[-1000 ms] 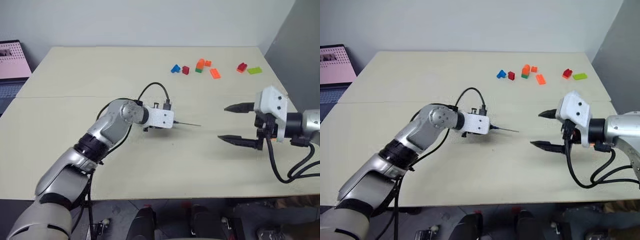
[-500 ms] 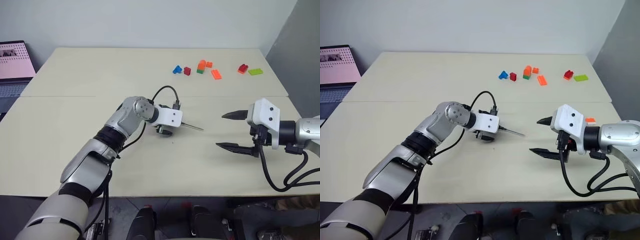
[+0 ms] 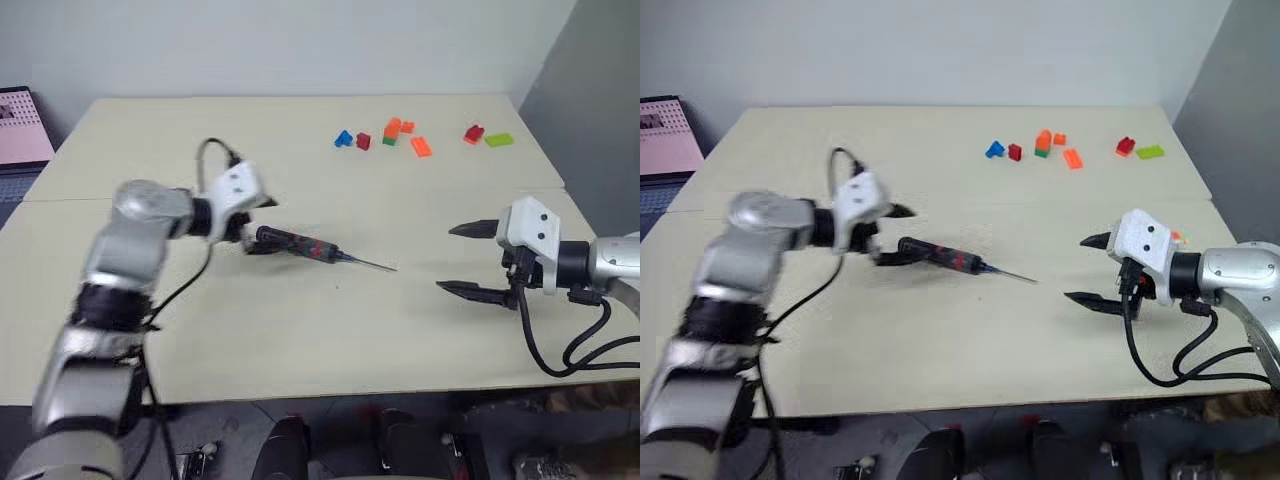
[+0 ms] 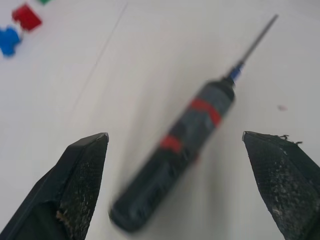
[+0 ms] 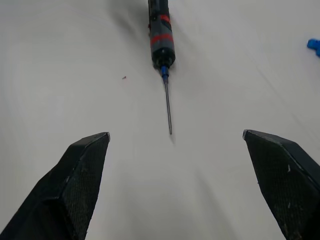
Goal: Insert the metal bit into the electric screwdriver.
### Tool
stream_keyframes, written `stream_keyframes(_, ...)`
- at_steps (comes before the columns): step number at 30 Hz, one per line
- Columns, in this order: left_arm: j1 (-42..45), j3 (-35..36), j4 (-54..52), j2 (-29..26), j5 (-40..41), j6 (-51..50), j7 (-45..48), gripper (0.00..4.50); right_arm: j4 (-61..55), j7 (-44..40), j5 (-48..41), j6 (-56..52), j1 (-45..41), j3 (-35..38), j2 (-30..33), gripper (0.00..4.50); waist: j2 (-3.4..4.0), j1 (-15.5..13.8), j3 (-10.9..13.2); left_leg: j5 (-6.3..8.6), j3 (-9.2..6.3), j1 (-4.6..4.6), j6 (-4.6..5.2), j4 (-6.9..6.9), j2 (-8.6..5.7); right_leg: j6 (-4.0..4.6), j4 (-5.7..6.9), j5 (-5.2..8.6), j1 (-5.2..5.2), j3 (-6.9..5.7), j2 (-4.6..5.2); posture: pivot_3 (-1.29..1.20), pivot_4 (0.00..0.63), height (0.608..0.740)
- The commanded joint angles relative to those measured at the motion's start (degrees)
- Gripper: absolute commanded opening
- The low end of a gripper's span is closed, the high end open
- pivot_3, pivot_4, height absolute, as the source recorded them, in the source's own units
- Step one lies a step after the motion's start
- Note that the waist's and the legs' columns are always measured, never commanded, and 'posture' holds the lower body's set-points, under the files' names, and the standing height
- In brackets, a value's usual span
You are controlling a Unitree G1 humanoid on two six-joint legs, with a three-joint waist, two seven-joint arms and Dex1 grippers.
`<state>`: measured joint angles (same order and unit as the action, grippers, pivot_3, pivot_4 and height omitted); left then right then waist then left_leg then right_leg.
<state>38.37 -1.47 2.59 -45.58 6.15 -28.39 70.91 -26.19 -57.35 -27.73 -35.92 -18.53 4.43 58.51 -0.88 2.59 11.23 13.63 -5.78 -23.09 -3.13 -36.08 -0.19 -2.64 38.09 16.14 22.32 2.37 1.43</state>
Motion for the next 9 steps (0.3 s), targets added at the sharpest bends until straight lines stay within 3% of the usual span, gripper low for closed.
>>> stream_keyframes(1,-5.28,6.46,-10.63,-4.33,6.29,-5.49,0.98,4.48,-0.17,-1.97,-0.26,2.42,0.27,2.01,0.85,4.50,-0.01,-0.62,0.00,0.00,-0.03,0.01,0.00,-0.02,-0.01,0.00,0.00,0.00,-0.04,-0.02,0.00,0.00,0.150,0.740)
stream_keyframes(9,-20.83,17.53,-21.23,-10.14,14.24,-13.56,-1.61,4.48,2.27,-3.97,-0.46,3.76,-0.53,2.14,0.62,4.50,-0.01,-1.01,0.00,0.00,-0.02,0.12,0.00,-0.02,0.04,-0.01,0.02,0.01,-0.11,-0.03,-0.01,0.00,0.150,0.740)
